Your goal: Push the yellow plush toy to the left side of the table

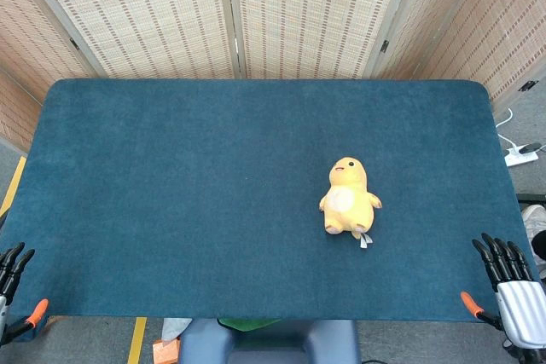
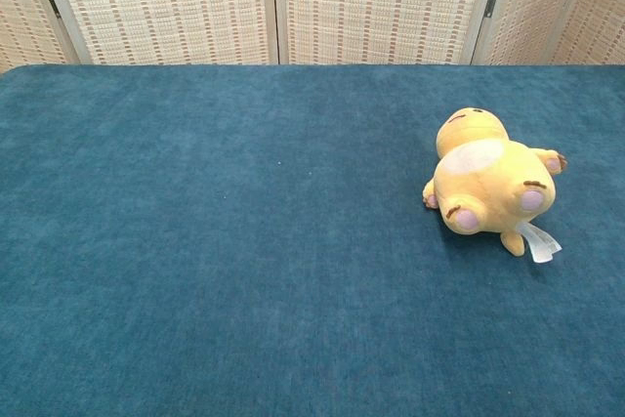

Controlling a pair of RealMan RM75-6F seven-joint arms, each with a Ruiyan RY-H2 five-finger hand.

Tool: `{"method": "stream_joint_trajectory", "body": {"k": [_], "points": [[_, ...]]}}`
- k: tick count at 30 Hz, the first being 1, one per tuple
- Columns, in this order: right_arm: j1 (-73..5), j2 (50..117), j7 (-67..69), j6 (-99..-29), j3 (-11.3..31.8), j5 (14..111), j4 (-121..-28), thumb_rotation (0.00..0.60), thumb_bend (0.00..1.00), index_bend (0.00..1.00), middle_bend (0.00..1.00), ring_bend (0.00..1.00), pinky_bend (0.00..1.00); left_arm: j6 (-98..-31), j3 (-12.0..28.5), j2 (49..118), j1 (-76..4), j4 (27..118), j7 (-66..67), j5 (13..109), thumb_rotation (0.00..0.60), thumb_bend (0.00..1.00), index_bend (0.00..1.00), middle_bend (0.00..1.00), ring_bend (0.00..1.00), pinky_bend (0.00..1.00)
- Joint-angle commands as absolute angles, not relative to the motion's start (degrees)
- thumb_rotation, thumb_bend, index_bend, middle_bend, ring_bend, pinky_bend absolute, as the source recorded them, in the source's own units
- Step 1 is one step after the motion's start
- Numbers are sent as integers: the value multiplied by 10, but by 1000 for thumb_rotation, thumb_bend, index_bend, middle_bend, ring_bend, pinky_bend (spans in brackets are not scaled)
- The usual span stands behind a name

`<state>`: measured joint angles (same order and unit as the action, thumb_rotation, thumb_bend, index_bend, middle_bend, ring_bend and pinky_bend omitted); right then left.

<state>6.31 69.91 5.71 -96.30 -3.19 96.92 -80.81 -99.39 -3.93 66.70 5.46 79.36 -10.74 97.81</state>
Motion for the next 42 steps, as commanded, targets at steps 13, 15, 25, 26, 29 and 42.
{"method": "stream_joint_trajectory", "body": {"k": [13,15,25,26,29,42], "points": [[-66,664,-32,-801,17,963,-897,600,199,0,0,0,0,-973,-37,663,41,802,-105,973,600,319,0,0,0,61],[-105,664,-48,-746,33,948,-918,600,199,0,0,0,0,-969,-35,661,40,802,-109,967,600,319,0,0,0,61],[-248,729,-95,-533,81,837,-907,600,203,0,0,0,0,-960,-31,659,41,795,-132,947,600,319,0,0,0,62],[-258,738,-100,-520,84,826,-899,600,203,0,0,0,0,-960,-31,659,41,794,-134,947,600,319,0,0,0,62],[-282,761,-119,-491,90,796,-877,600,209,0,0,0,0,-958,-31,658,41,792,-136,945,600,319,0,0,0,62],[-304,853,-109,-578,65,851,-769,600,584,662,749,675,880,-951,-29,658,40,791,-137,936,600,320,0,0,0,62]]}}
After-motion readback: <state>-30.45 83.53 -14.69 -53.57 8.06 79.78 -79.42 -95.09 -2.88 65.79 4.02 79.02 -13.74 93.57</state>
